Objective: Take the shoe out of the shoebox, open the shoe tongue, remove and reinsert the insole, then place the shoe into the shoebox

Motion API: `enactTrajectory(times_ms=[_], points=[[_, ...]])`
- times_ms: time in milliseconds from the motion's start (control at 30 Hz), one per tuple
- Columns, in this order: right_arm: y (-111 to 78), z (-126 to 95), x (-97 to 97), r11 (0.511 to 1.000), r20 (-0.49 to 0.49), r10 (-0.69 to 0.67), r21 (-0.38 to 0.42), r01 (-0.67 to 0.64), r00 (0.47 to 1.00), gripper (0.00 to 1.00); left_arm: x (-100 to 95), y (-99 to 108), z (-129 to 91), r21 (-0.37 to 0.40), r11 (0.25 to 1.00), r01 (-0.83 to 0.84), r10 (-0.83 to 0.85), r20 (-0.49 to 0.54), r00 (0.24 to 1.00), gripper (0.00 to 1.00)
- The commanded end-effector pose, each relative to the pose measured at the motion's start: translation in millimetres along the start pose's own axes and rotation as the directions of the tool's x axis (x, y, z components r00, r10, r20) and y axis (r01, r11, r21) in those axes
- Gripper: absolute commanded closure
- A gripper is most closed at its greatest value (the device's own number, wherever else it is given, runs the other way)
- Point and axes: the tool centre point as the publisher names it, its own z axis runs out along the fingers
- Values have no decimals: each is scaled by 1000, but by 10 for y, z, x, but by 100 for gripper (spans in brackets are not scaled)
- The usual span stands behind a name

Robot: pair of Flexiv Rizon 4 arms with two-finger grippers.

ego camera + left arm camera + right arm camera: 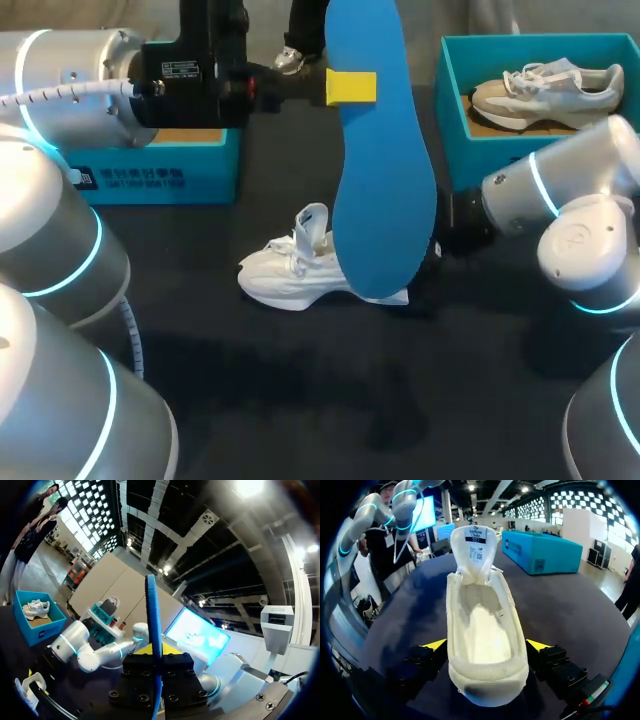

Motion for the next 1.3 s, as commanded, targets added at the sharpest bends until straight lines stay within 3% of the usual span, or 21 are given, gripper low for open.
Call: enactTrajectory(times_ms=[33,300,533,800,1033,1300], points=[[135,-60,26,982,17,13,186,-16,1000,0,-1,14,4,1,1000,0,0,1,1000,100],[226,-164,86,952,55,39,303,-53,998,0,-1,14,4,1,1000,0,0,1,1000,100],[342,-154,138,888,91,86,444,-118,992,0,-1,14,4,1,1000,0,0,1,1000,100],[430,-192,213,858,112,98,494,-141,989,0,-1,14,4,1,1000,0,0,1,1000,100],[533,-239,298,783,155,98,598,-172,983,0,-1,14,4,1,1000,0,0,1,1000,100],[533,-239,298,783,155,98,598,-172,983,0,-1,14,4,1,1000,0,0,1,1000,100]])
